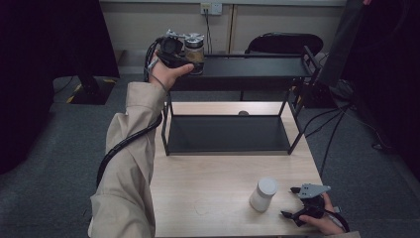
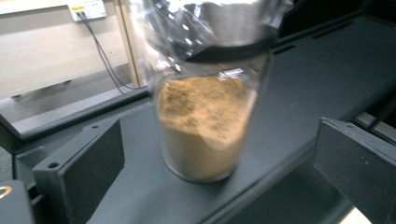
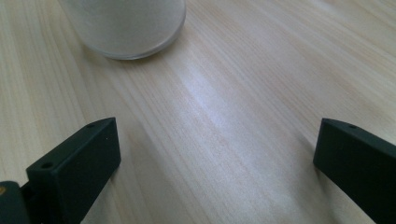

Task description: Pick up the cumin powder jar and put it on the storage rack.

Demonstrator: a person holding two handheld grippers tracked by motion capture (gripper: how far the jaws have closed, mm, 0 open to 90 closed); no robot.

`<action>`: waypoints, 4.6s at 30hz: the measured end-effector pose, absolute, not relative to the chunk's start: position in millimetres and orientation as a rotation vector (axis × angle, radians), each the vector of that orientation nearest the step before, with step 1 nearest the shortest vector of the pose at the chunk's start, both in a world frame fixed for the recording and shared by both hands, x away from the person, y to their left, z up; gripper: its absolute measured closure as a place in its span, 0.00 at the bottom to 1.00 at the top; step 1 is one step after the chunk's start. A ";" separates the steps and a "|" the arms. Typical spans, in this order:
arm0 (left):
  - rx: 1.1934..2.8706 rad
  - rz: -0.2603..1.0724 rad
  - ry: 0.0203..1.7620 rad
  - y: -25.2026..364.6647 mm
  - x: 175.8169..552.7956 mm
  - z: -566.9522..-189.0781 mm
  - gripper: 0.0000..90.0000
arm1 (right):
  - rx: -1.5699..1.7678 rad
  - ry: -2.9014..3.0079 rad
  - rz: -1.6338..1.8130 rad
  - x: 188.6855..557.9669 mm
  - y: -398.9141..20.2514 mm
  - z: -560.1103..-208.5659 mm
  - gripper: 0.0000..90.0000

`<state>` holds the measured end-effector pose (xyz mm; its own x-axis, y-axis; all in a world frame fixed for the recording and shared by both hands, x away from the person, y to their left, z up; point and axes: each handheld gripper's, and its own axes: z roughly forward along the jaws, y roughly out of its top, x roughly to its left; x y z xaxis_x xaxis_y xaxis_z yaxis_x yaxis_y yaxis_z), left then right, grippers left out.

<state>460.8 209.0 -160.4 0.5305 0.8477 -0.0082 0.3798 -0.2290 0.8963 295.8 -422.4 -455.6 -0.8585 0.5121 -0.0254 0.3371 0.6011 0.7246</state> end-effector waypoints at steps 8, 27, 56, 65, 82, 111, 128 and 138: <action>1.824 0.618 0.995 218.8 445.3 -169.7 0.01 | 0.701 2.598 1.105 295.9 -422.4 -455.6 0.00; 1.826 0.602 0.957 232.5 420.6 -182.7 0.01 | 0.701 2.598 1.105 296.4 -422.0 -455.6 0.00; 1.824 0.574 0.891 244.3 374.3 -226.3 0.02 | 0.701 2.598 1.104 296.4 -421.9 -455.6 0.00; 1.809 0.537 0.875 250.9 354.8 -257.2 0.02 | 0.701 2.597 1.105 296.3 -421.9 -455.7 0.00; 1.794 0.529 0.918 266.8 331.6 -295.9 0.02 | 0.701 2.597 1.105 296.3 -421.9 -455.7 0.00; 1.878 0.479 0.910 264.8 294.7 -379.6 0.02 | 0.702 2.597 1.104 296.3 -421.9 -455.7 0.00; 1.973 0.441 0.987 269.3 274.5 -431.7 0.03 | 0.701 2.597 1.104 296.3 -421.9 -455.7 0.00; 2.048 0.406 1.002 264.7 271.3 -445.8 0.03 | 0.701 2.597 1.104 296.3 -421.9 -455.7 0.00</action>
